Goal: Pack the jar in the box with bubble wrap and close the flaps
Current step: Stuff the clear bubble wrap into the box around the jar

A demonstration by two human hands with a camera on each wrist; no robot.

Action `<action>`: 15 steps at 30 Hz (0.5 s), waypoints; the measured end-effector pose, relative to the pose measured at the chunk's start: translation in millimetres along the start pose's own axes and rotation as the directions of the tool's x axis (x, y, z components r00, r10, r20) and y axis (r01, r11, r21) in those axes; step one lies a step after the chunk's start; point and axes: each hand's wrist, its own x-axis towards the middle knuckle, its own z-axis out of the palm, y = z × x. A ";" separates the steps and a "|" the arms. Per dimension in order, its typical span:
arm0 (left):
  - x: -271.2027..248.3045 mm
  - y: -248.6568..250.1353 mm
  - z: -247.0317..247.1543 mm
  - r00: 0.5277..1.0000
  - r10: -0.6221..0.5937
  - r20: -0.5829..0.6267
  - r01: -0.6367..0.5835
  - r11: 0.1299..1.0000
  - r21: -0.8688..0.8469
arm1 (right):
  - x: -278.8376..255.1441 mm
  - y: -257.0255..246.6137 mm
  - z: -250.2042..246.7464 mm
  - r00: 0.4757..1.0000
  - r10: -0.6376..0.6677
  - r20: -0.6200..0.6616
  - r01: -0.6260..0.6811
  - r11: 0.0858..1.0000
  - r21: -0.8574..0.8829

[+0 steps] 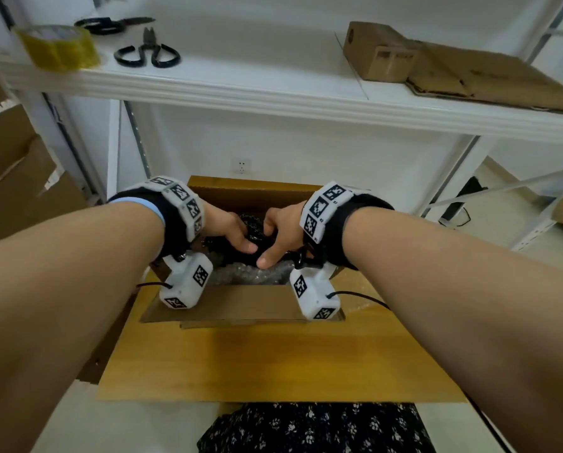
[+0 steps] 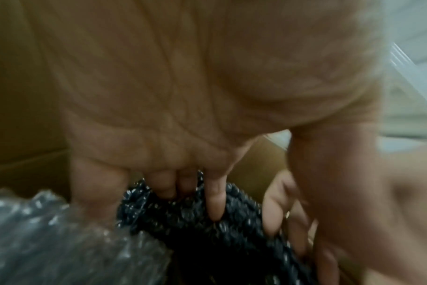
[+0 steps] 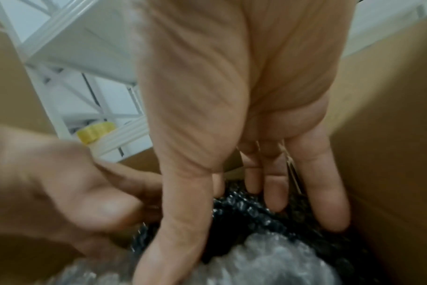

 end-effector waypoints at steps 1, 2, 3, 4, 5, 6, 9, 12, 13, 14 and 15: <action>-1.6 -3.3 -2.6 0.999 0.006 0.043 -0.008 0.999 0.041 | 2.0 -1.3 5.3 1.000 0.004 -0.001 -0.004 0.999 -0.047; -2.1 -6.9 -5.5 0.998 0.002 0.067 -0.011 0.991 0.131 | 5.3 -2.3 11.6 1.000 0.000 -0.008 0.000 0.995 -0.104; -3.0 -9.2 -7.1 0.998 -0.005 0.069 -0.012 0.969 0.246 | 8.8 -2.5 17.6 1.000 0.004 -0.016 -0.007 0.987 -0.161; -3.3 -11.2 -8.6 0.998 -0.012 0.064 -0.012 0.935 0.354 | 12.1 -1.4 23.0 0.999 -0.004 -0.032 -0.002 0.978 -0.207; -3.1 -12.3 -9.9 0.998 -0.020 0.061 -0.009 0.900 0.436 | 13.4 -0.4 25.7 0.999 -0.010 -0.042 0.000 0.971 -0.237; -1.2 -13.5 -11.1 0.998 -0.026 0.058 -0.006 0.871 0.492 | 14.9 1.4 26.9 0.999 -0.021 -0.043 0.010 0.971 -0.240; 3.6 -14.6 -10.9 1.000 -0.015 -0.012 0.019 0.803 0.596 | 13.9 4.5 21.7 1.000 -0.027 0.007 0.028 0.982 -0.188; 13.6 -10.7 0.2 0.990 0.069 -0.122 0.039 0.696 0.717 | 11.2 4.0 12.9 0.998 -0.035 0.050 0.039 0.996 -0.078; 16.4 -8.6 5.5 0.983 0.097 -0.154 0.052 0.661 0.748 | 9.7 3.1 10.1 0.997 -0.043 0.059 0.046 0.998 -0.050; 19.1 -7.2 9.7 0.977 0.113 -0.182 0.070 0.631 0.772 | 8.9 1.8 8.4 0.996 -0.053 0.070 0.056 0.997 -0.047; 21.0 -6.0 13.0 0.973 0.119 -0.197 0.085 0.607 0.790 | 9.1 0.6 7.6 0.995 -0.061 0.074 0.066 0.995 -0.074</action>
